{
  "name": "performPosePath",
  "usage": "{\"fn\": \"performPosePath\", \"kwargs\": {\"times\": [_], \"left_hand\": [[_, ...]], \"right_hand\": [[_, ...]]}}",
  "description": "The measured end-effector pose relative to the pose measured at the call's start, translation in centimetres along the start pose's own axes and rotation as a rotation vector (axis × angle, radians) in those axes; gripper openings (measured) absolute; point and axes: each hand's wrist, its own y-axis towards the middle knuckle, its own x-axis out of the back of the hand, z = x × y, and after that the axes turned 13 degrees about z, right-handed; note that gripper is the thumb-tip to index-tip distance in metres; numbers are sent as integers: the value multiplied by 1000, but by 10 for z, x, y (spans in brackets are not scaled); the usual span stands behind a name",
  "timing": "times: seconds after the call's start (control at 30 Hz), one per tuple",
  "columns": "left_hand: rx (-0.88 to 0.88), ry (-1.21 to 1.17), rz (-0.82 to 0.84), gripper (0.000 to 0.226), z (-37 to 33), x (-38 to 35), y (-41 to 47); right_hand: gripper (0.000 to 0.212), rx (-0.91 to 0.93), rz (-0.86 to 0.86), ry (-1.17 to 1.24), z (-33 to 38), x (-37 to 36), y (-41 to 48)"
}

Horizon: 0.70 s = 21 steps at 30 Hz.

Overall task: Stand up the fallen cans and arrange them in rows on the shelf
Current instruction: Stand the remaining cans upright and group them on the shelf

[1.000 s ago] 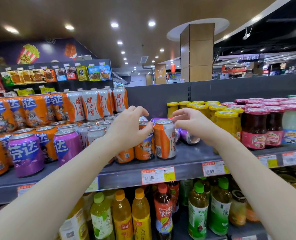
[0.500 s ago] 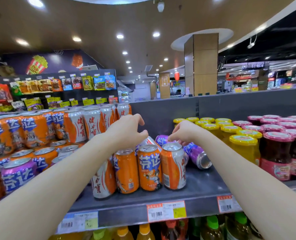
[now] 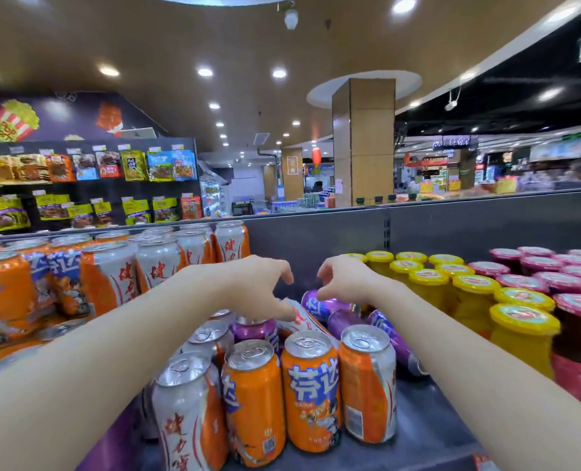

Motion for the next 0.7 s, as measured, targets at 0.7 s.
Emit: {"fn": "performPosePath", "kwargs": {"times": [0.7], "left_hand": [[-2,-47,247,72,-1,-7,44]], "right_hand": [[78,-112,192,-264,0,-31,40]]}}
